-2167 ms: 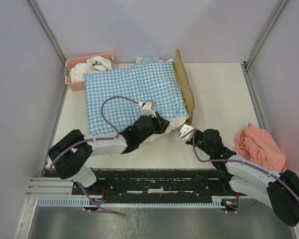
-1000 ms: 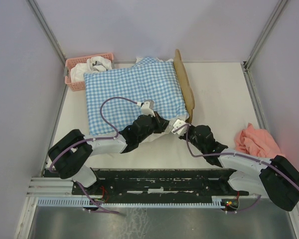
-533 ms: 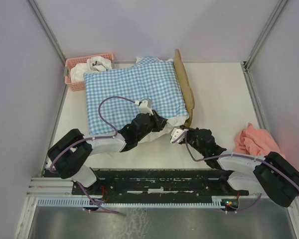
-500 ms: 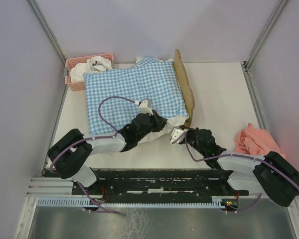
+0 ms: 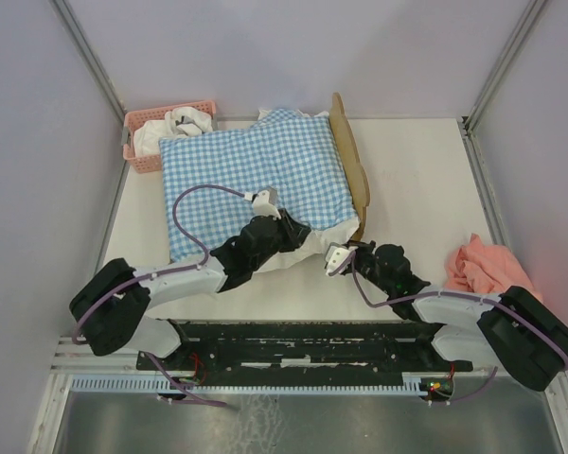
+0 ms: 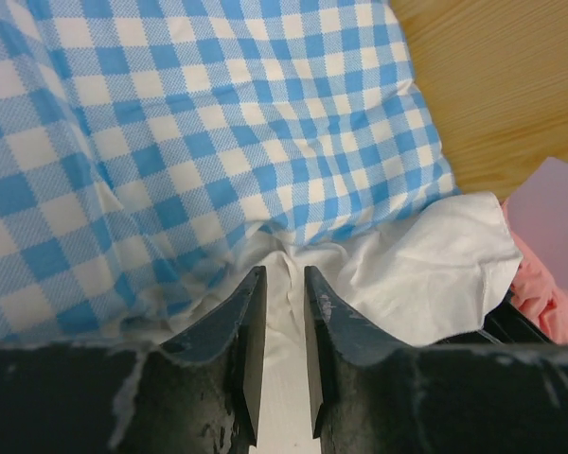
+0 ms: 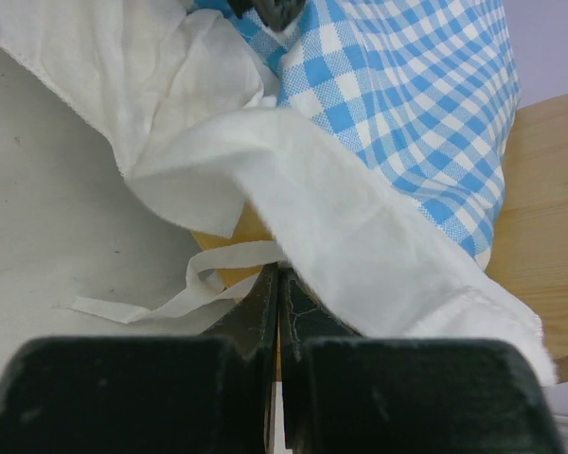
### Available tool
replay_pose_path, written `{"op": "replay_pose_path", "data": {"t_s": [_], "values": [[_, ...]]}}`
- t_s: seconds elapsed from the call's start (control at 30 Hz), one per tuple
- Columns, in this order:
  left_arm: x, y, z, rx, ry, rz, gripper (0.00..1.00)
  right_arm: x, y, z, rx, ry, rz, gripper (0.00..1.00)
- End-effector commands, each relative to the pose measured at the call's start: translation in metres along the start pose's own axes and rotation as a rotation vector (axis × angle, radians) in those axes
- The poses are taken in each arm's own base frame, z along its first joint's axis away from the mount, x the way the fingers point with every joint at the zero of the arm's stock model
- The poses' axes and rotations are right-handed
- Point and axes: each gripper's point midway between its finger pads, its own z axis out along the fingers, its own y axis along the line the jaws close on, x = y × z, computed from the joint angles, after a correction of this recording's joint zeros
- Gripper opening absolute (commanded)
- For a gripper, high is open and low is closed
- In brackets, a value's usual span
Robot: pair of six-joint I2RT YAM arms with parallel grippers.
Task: Set up the pet bed
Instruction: Tie the ropes to the bed frame.
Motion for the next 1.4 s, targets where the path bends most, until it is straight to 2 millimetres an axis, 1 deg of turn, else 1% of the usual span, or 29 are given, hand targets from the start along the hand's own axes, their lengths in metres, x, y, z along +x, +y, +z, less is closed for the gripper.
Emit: {"op": "replay_pose_path", "data": {"t_s": [0.0,0.13,0.2,0.23,0.27,0.37,0.4,0.47,0.53,0.63,0.77,0.93,1.13,1.37], "values": [[-0.004,-0.013,-0.02,0.08,-0.011,-0.018,0.3,-0.014,-0.021,0.002,0.062,-0.058,-0.006,0.02],[0.007,-0.046,-0.036,0.252,-0.031,0.098,0.32,-0.013,-0.022,0.004,0.064,-0.053,-0.001,0.02],[0.013,-0.059,-0.038,0.314,-0.042,0.16,0.32,-0.012,-0.022,0.004,0.065,-0.051,0.003,0.02],[0.019,-0.066,-0.038,0.349,-0.036,0.189,0.32,-0.011,-0.022,0.004,0.065,-0.048,0.005,0.02],[0.028,-0.078,-0.04,0.402,-0.026,0.219,0.32,-0.01,-0.021,0.004,0.064,-0.045,0.007,0.02],[0.048,-0.089,-0.031,0.447,-0.02,0.293,0.31,-0.011,-0.022,0.005,0.065,-0.044,0.01,0.02],[0.05,-0.092,-0.027,0.45,-0.029,0.311,0.31,-0.01,-0.021,0.005,0.062,-0.041,0.01,0.02],[0.054,-0.09,-0.014,0.423,-0.042,0.336,0.31,-0.009,-0.02,0.004,0.062,-0.039,0.013,0.02],[0.055,-0.082,-0.002,0.371,-0.056,0.344,0.31,-0.009,-0.02,0.004,0.061,-0.041,0.015,0.02],[0.049,-0.069,0.01,0.292,-0.099,0.327,0.29,-0.008,-0.02,0.004,0.06,-0.044,0.022,0.02],[0.037,-0.059,0.021,0.214,-0.133,0.287,0.25,-0.007,-0.018,0.003,0.052,-0.047,0.026,0.02],[0.026,-0.06,0.032,0.198,-0.158,0.266,0.25,-0.005,-0.019,0.001,0.065,-0.047,0.049,0.02],[0.033,-0.07,0.038,0.261,-0.136,0.336,0.25,-0.002,-0.016,0.0,0.06,-0.039,0.064,0.02],[0.037,-0.067,0.043,0.252,-0.123,0.369,0.28,-0.002,-0.017,0.001,0.056,-0.037,0.07,0.02]]}}
